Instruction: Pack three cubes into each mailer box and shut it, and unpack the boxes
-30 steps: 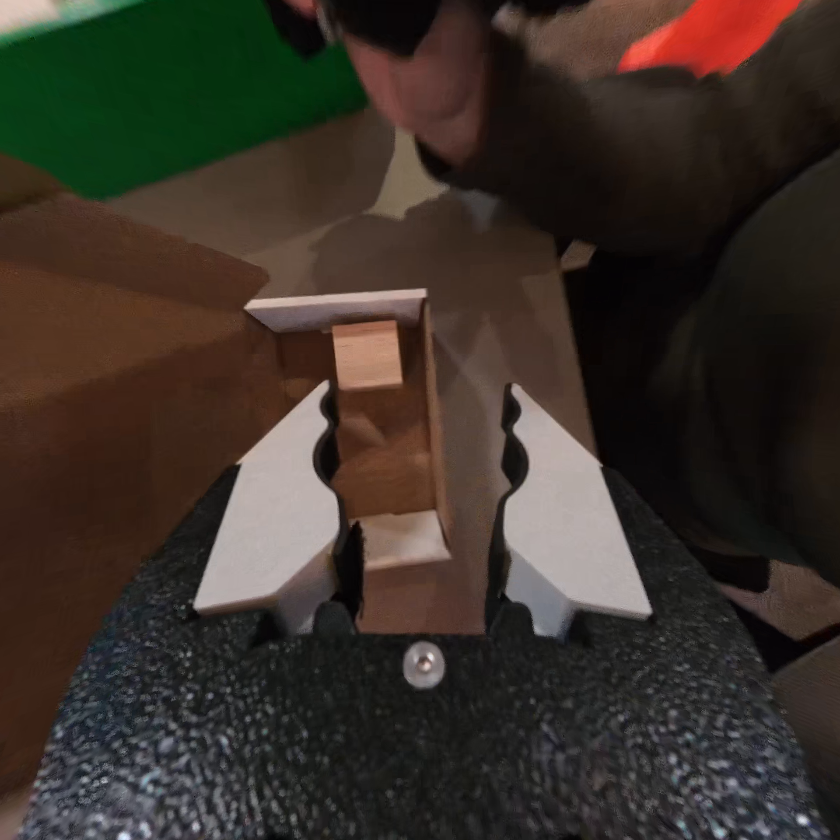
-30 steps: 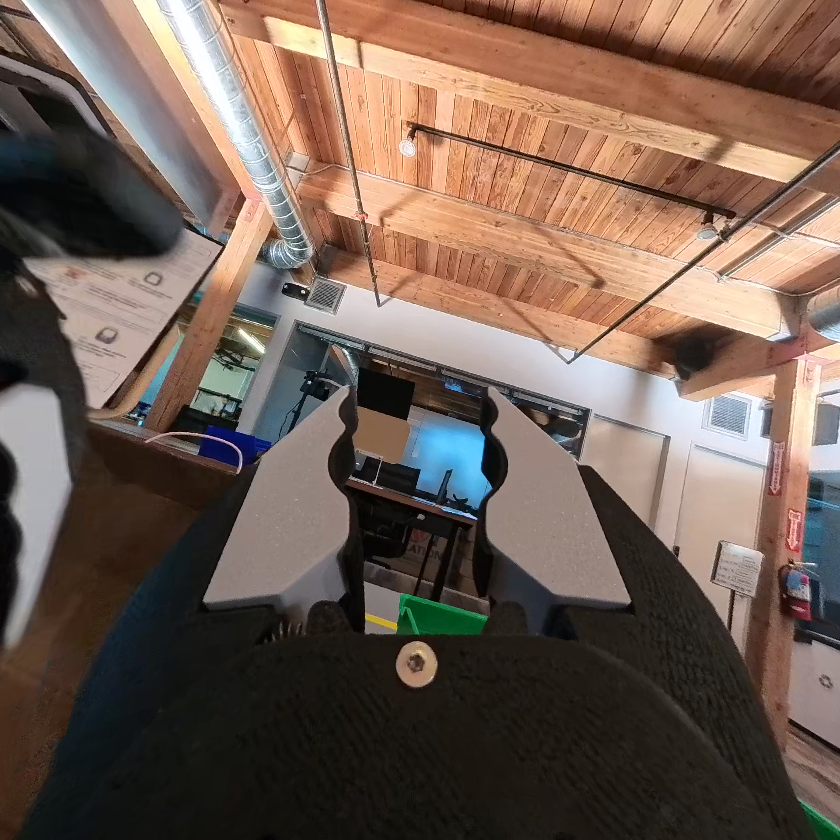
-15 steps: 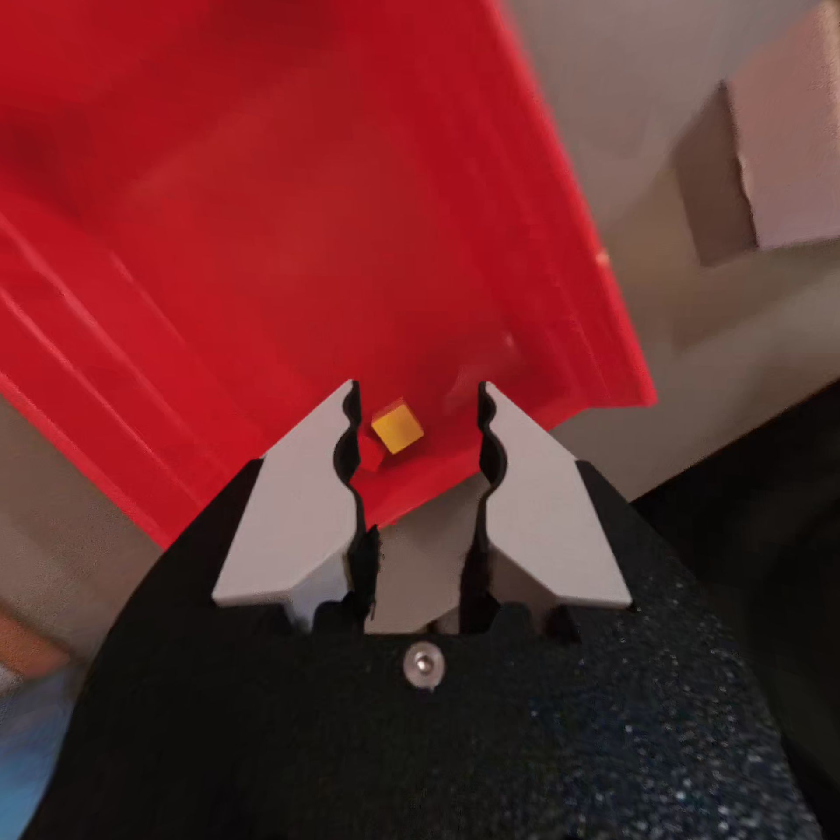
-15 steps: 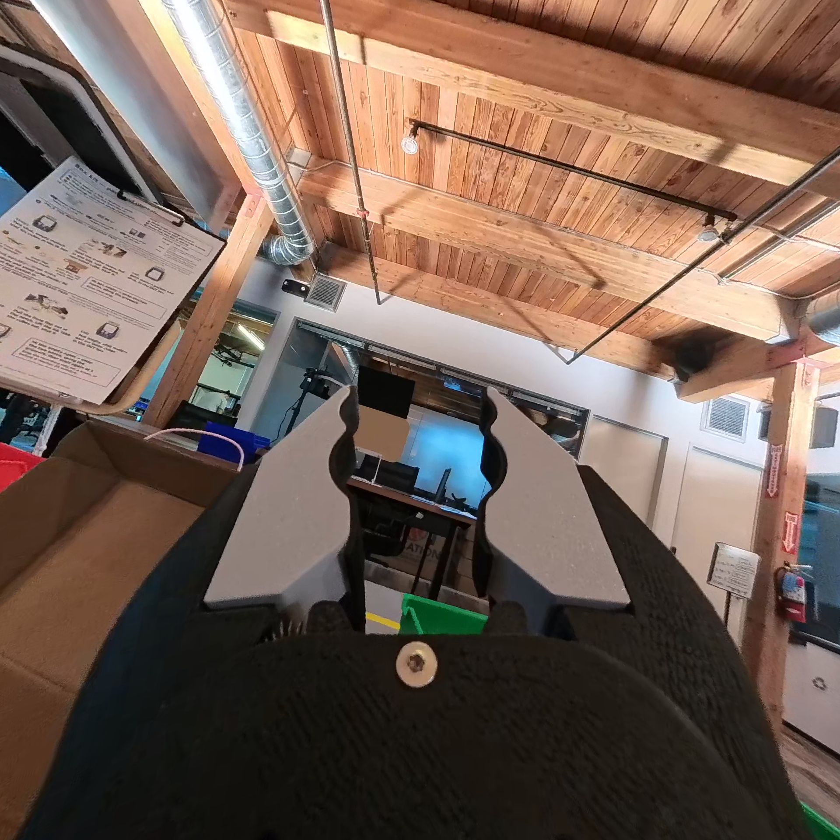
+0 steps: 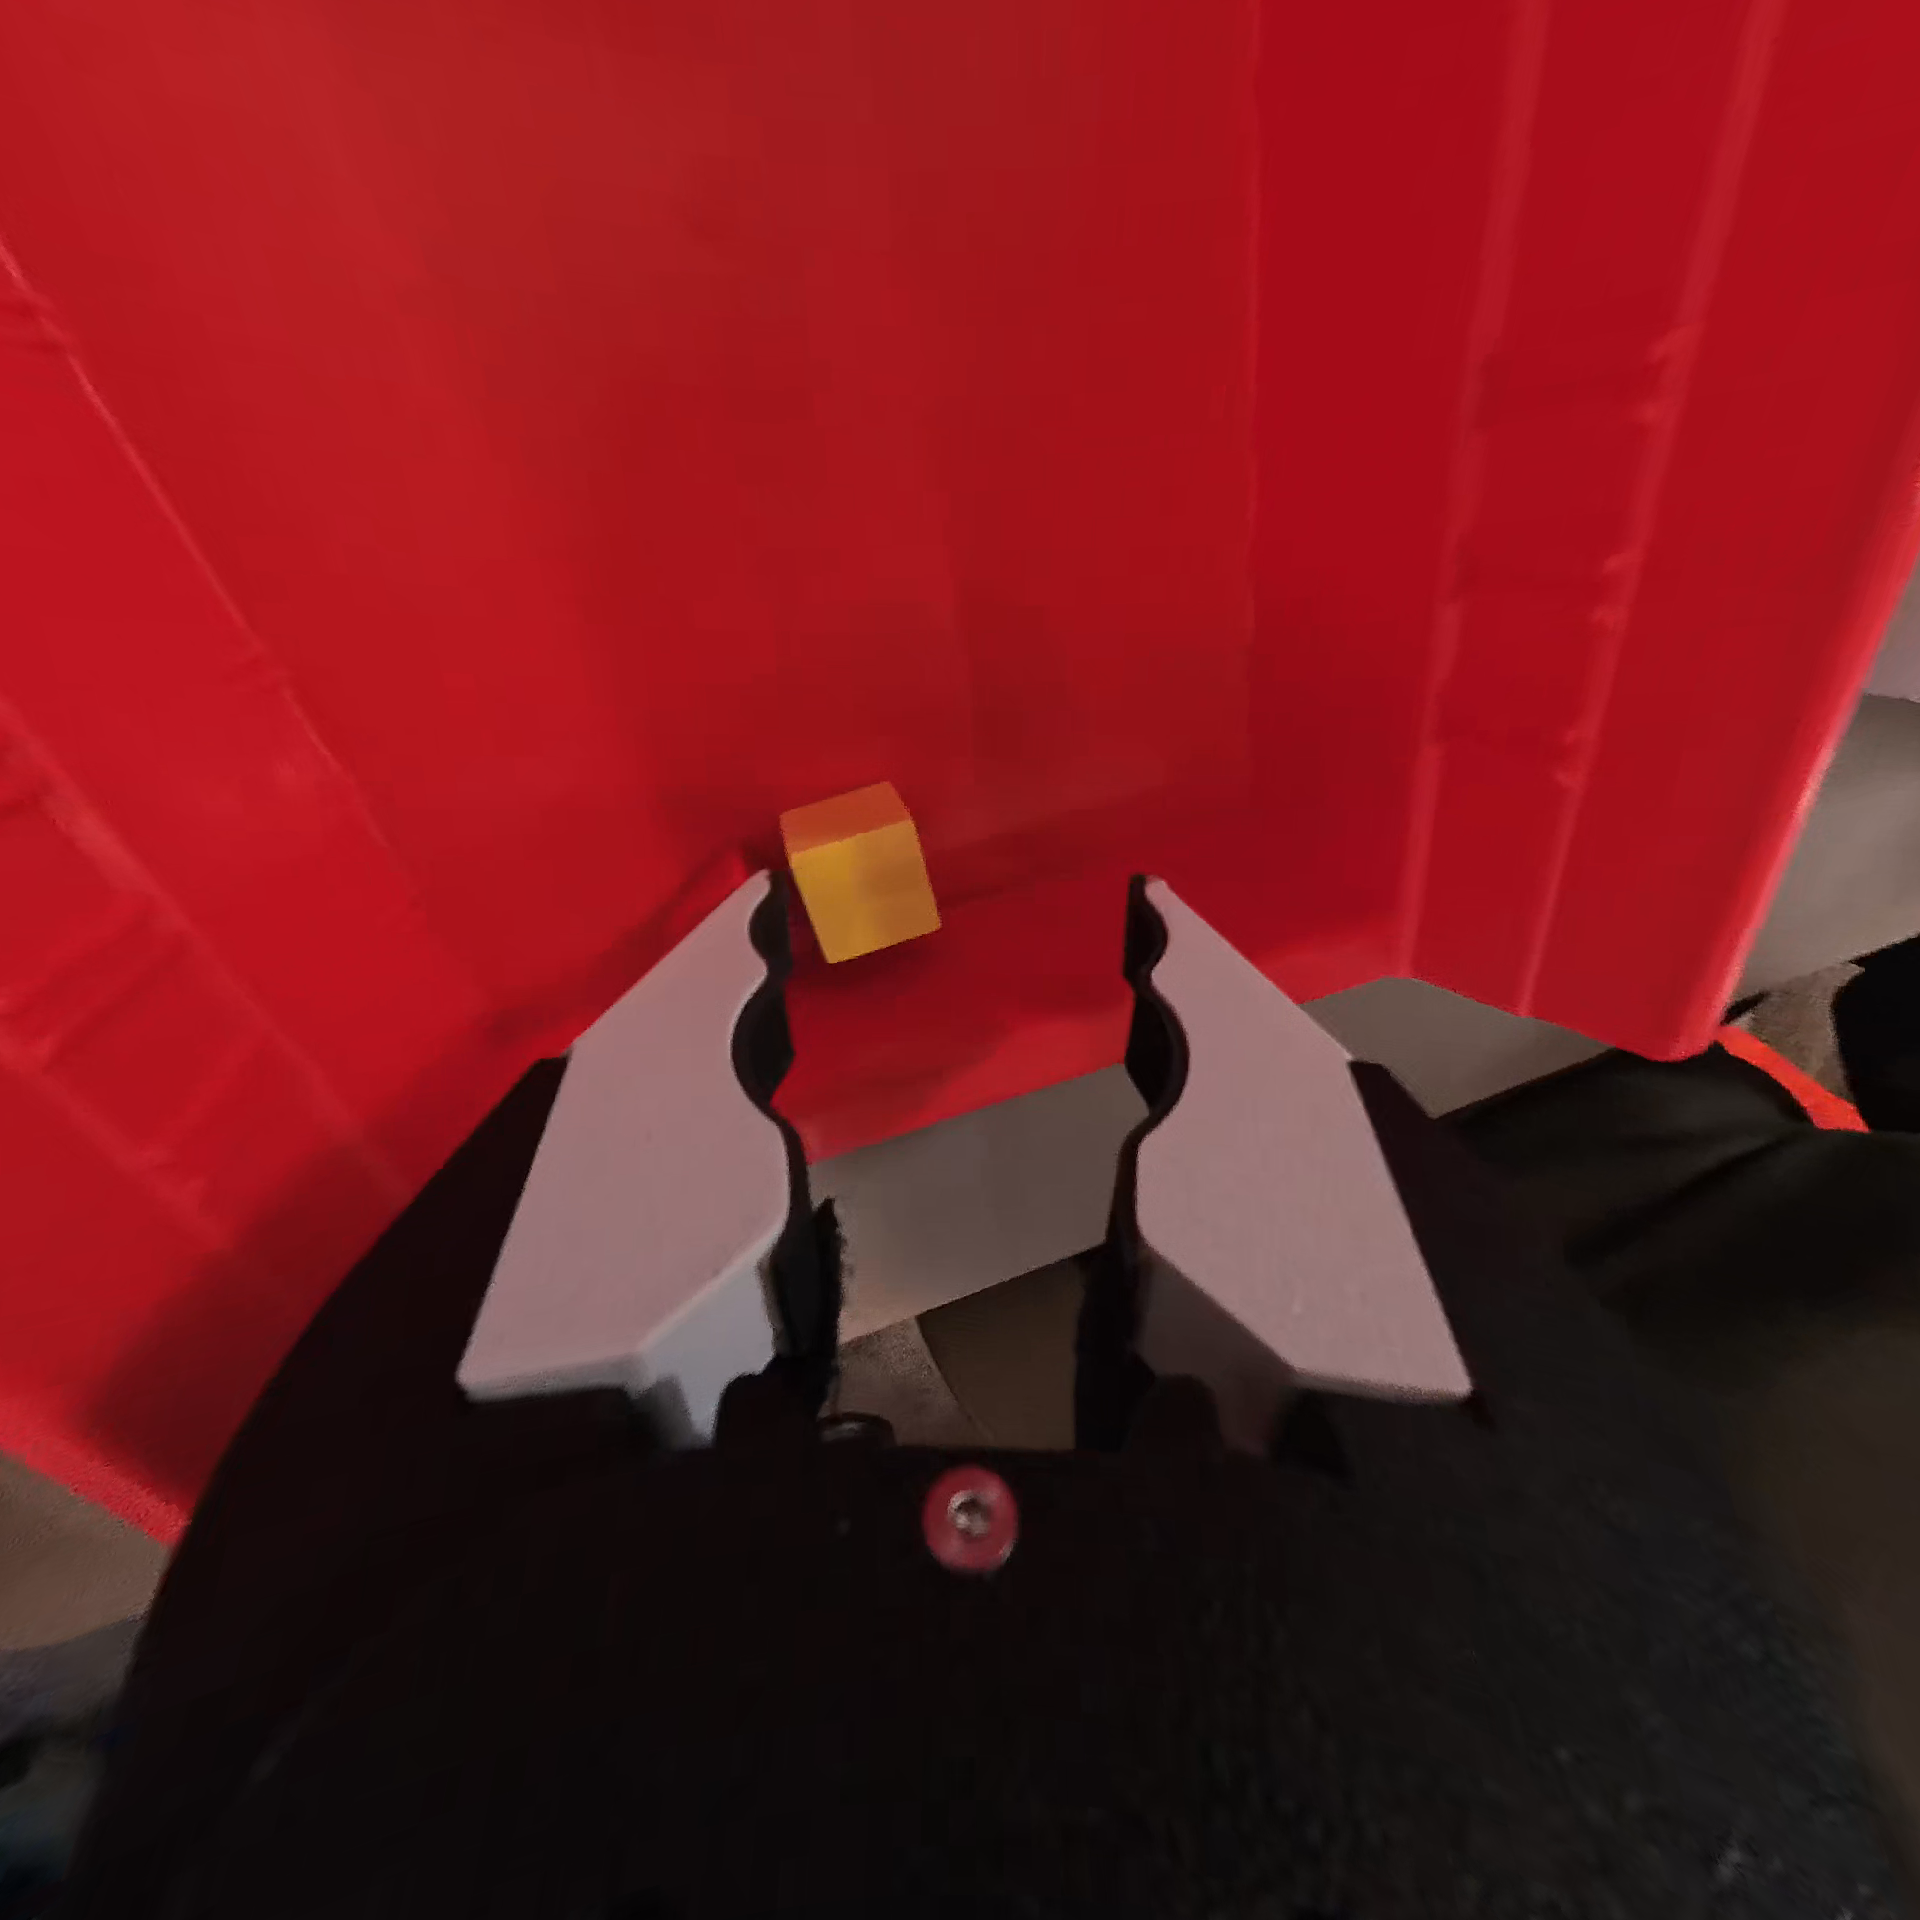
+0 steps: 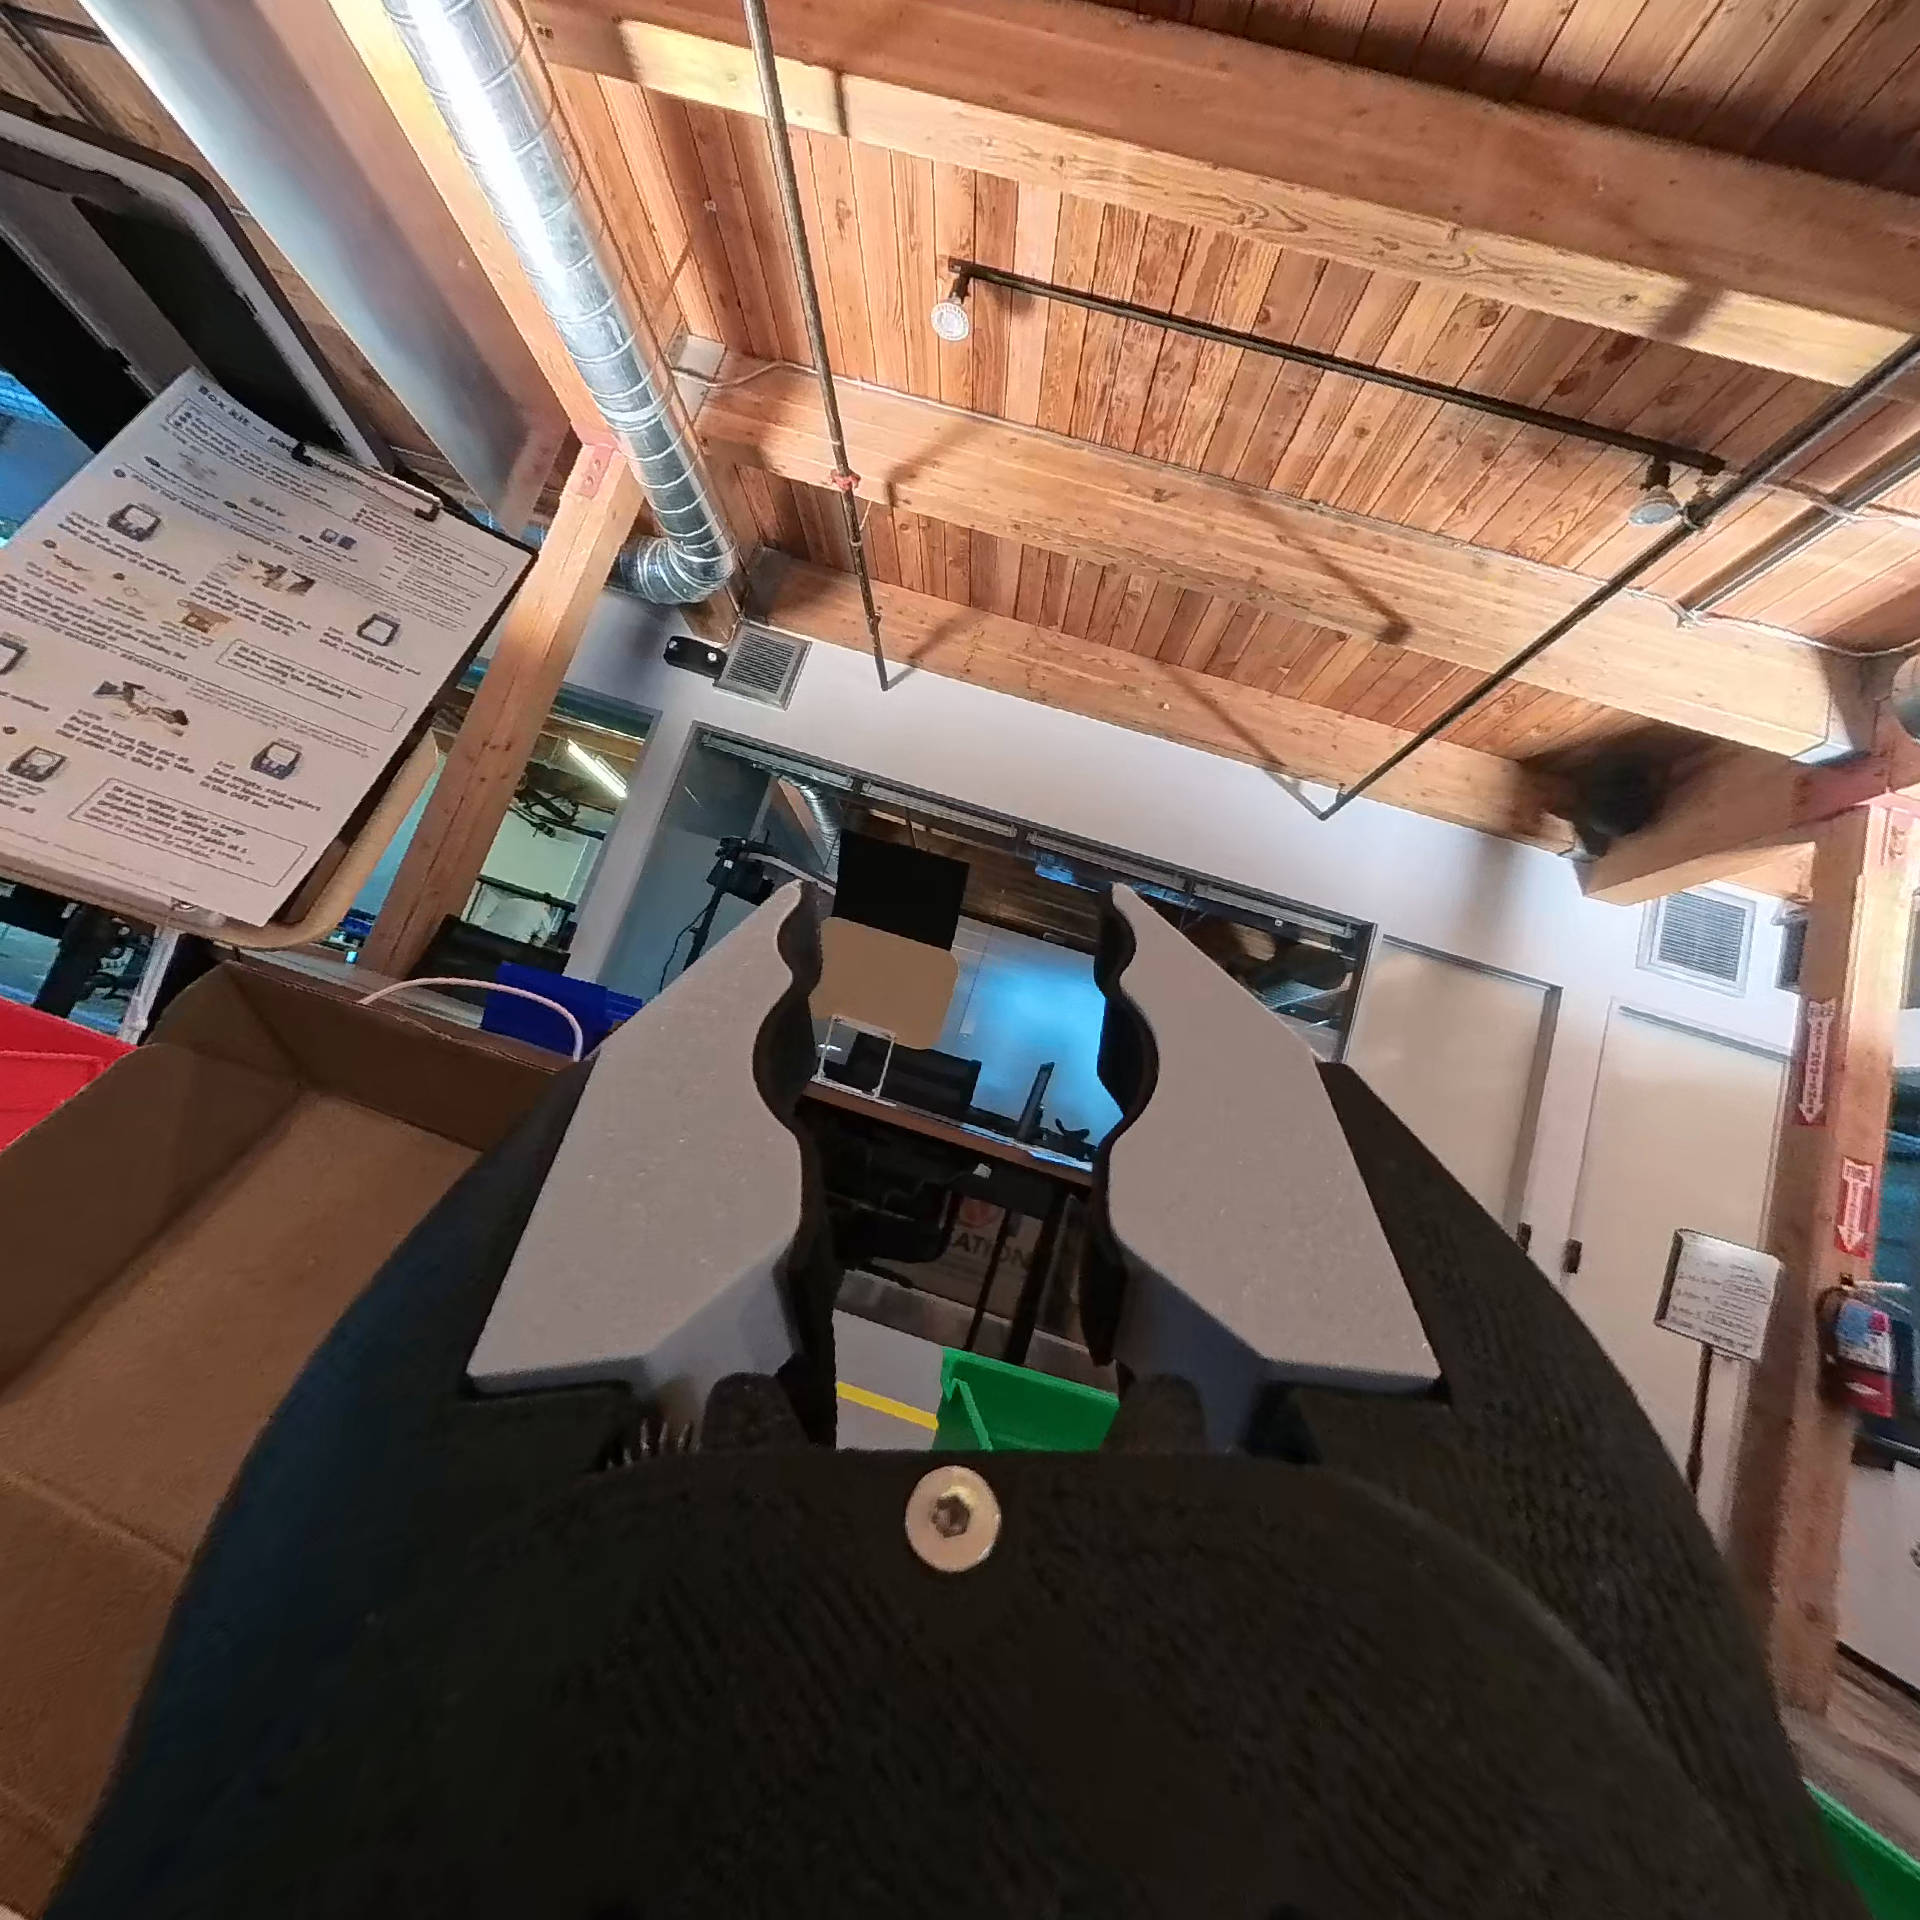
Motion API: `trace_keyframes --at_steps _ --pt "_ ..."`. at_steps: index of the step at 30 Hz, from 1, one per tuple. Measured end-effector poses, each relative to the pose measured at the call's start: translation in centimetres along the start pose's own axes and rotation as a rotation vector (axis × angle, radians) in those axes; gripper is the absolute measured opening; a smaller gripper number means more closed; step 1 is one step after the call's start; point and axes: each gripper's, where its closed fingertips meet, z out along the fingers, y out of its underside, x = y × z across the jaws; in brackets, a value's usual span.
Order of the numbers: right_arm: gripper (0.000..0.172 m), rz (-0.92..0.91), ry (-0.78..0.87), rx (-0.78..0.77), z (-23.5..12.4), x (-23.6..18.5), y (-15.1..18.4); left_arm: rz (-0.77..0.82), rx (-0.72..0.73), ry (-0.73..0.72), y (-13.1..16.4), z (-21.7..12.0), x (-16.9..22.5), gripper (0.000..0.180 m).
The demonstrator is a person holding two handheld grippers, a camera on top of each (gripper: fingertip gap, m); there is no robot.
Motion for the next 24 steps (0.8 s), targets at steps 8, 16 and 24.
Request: trace_keyframes --at_steps 8,16,24 --pt "0.052 0.030 0.001 -0.001 0.0 0.2 0.1 -0.008 0.000 0.072 -0.2 0.9 1.2 0.061" --pt "0.052 0.035 -0.002 -0.004 0.1 0.1 0.2 0.052 -0.111 -0.034 1.3 2.2 -0.2 0.049" --pt "0.051 0.054 0.000 -0.006 0.1 0.2 0.3 0.282 0.003 -0.106 -0.8 0.1 0.9 0.026"
